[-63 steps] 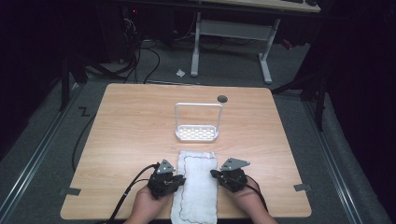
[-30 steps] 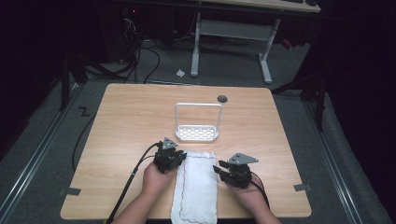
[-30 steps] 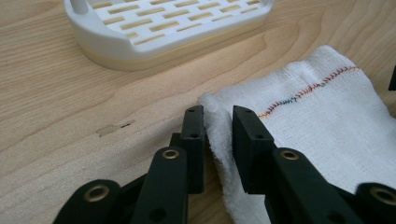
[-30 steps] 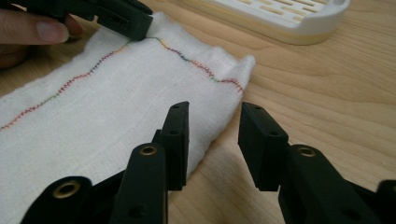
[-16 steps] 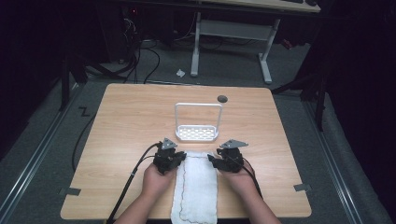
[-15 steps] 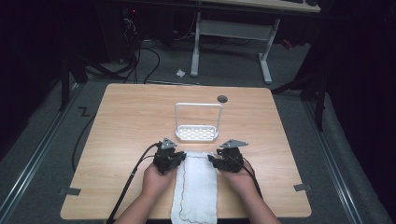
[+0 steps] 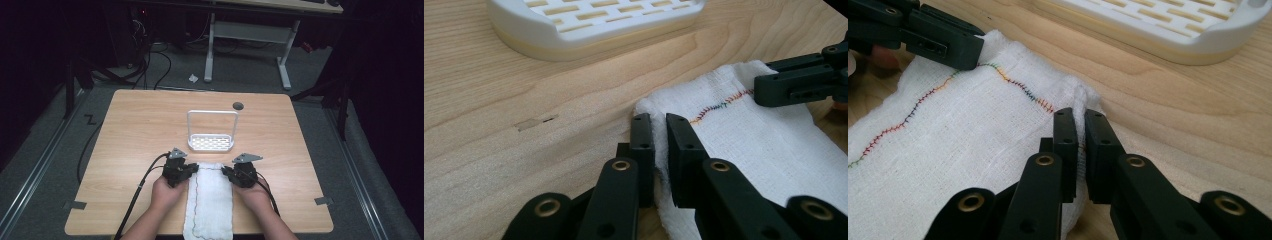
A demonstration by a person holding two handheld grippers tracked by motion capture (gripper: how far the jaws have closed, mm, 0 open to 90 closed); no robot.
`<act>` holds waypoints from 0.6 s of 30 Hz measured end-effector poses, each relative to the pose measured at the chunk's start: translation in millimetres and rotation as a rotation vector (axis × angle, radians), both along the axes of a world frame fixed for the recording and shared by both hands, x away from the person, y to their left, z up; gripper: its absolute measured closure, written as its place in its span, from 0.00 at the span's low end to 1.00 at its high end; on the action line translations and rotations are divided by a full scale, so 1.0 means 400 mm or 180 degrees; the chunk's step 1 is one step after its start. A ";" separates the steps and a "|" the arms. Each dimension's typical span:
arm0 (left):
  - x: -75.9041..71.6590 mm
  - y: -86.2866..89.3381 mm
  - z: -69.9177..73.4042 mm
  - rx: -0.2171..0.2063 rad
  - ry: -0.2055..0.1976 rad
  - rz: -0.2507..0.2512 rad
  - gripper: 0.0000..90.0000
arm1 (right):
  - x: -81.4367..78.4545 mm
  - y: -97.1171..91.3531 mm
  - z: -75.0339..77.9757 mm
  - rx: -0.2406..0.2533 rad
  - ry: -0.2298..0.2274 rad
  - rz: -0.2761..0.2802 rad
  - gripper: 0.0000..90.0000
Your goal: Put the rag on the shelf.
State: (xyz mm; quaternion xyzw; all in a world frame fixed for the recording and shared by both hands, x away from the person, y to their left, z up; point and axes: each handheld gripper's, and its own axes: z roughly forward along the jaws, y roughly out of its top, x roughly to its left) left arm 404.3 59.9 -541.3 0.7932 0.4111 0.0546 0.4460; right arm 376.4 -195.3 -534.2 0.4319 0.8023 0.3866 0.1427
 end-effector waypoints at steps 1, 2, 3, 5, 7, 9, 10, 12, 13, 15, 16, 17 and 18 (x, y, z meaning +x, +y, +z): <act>-0.002 0.000 0.001 -0.0008 -0.0021 0.0002 0.92 | -0.001 0.000 0.001 0.0015 -0.0003 -0.0003 0.95; -0.004 0.001 0.001 -0.0021 -0.0047 0.0005 0.92 | -0.002 -0.002 0.002 0.0028 -0.0021 0.0004 0.95; -0.005 0.003 0.002 -0.0047 -0.0060 0.0009 0.92 | -0.004 -0.004 0.003 0.0039 -0.0044 0.0001 0.95; -0.006 0.007 0.002 -0.0095 -0.0083 0.0023 0.92 | -0.008 -0.006 0.007 0.0088 -0.0077 -0.0004 0.96; -0.011 0.009 0.003 -0.0122 -0.0127 0.0036 0.92 | -0.012 -0.006 0.011 0.0100 -0.0129 -0.0009 0.96; -0.016 0.010 0.004 -0.0139 -0.0189 0.0045 0.92 | -0.016 -0.005 0.013 0.0095 -0.0177 0.0000 0.96; -0.018 0.010 0.005 -0.0146 -0.0218 0.0044 0.92 | -0.019 -0.004 0.015 0.0098 -0.0205 0.0001 0.96; -0.021 0.013 0.006 -0.0188 -0.0254 0.0039 0.92 | -0.023 -0.003 0.019 0.0116 -0.0250 0.0015 0.96; -0.020 0.016 0.006 -0.0233 -0.0240 0.0029 0.92 | -0.025 -0.003 0.022 0.0123 -0.0259 0.0020 0.96; -0.015 0.022 0.004 -0.0316 -0.0170 -0.0001 0.92 | -0.025 -0.004 0.027 0.0138 -0.0278 0.0035 0.96; -0.017 0.023 0.005 -0.0322 -0.0191 -0.0005 0.92 | -0.026 -0.005 0.030 0.0142 -0.0301 0.0026 0.96; -0.019 0.022 0.006 -0.0326 -0.0222 -0.0007 0.92 | -0.027 -0.005 0.033 0.0165 -0.0316 0.0024 0.96; -0.021 0.023 0.007 -0.0328 -0.0239 -0.0007 0.92 | -0.028 -0.004 0.037 0.0176 -0.0337 0.0026 0.96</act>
